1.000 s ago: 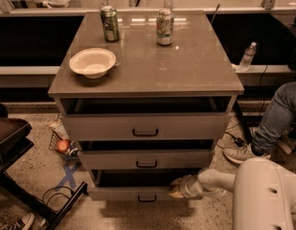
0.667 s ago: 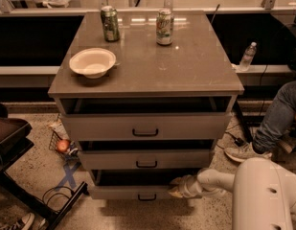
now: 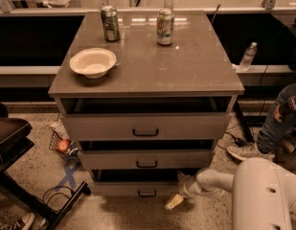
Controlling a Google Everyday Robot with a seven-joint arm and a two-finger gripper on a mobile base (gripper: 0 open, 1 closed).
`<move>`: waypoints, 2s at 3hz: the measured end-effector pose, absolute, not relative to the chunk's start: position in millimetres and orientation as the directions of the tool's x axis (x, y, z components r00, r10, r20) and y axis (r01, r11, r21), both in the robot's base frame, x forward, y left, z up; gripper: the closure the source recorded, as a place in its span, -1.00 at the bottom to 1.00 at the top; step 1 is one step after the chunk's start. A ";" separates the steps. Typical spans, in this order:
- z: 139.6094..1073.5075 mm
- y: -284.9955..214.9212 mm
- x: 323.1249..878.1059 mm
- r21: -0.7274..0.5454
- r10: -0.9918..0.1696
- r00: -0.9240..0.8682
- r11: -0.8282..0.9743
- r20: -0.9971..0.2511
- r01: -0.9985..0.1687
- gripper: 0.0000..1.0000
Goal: Open bottom drawer
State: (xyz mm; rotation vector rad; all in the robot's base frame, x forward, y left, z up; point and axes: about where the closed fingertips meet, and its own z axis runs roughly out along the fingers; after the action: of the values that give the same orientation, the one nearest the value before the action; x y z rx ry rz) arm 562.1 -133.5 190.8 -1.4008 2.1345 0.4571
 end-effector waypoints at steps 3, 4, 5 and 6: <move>188.7 -158.2 518.0 0.019 -0.756 -0.386 0.445 -0.528 -0.895 0.52; 191.7 -158.2 518.0 0.019 -0.756 -0.386 0.445 -0.528 -0.895 0.97; 191.7 -158.3 517.8 0.019 -0.756 -0.387 0.445 -0.528 -0.895 1.00; 177.4 -172.4 481.2 0.074 -0.778 -0.433 0.451 -0.455 -0.889 1.00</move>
Offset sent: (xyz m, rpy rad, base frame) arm -0.0245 -0.0233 0.0014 -0.0540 0.0322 -0.0363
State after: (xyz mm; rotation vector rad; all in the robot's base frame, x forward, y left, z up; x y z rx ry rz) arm 481.2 -172.4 177.4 -1.4144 2.3510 0.4328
